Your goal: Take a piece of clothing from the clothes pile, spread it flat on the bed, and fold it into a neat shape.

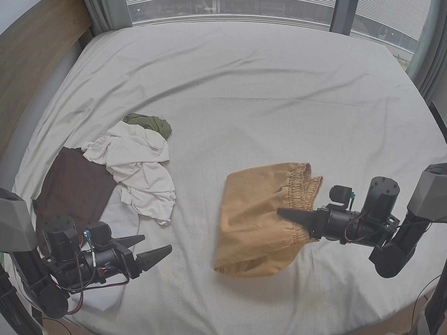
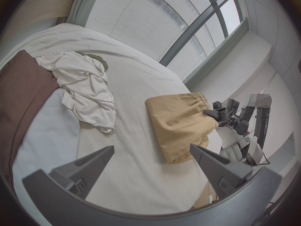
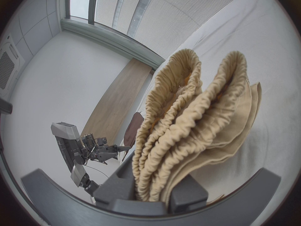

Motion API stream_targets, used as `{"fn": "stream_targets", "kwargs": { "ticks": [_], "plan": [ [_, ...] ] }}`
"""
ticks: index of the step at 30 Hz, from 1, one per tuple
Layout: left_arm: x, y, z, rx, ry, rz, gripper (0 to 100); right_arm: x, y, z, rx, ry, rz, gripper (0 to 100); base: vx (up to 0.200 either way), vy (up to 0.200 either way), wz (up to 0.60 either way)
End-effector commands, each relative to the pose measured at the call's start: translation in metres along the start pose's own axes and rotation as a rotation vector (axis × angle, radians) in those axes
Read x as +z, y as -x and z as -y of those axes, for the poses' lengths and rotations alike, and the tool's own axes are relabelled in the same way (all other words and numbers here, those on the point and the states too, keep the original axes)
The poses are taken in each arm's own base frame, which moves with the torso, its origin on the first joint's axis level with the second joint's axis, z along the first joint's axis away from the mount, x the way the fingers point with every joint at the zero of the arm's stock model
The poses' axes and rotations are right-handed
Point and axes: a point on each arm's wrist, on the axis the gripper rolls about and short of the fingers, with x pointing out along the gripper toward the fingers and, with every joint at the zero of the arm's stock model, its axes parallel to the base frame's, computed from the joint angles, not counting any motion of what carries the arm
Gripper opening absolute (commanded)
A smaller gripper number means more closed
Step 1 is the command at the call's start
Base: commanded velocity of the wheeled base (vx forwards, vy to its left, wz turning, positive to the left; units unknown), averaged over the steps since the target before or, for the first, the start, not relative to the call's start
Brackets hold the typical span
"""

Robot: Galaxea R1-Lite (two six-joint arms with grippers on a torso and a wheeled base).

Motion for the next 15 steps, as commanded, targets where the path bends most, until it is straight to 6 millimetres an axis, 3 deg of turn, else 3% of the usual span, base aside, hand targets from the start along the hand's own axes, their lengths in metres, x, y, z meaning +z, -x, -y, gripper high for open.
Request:
{"fn": "stream_targets", "kwargs": {
  "ticks": [1,15],
  "plan": [
    [0.0,0.0,0.001,-0.002,-0.001,0.002,100,0.027,-0.011,-0.003,0.021,0.035,0.047,0,0.0,0.0,0.0],
    [0.0,0.0,0.002,-0.007,0.0,-0.003,100,0.1,-0.037,-0.021,0.046,0.054,0.099,0,0.0,0.0,0.0]
  ]
}}
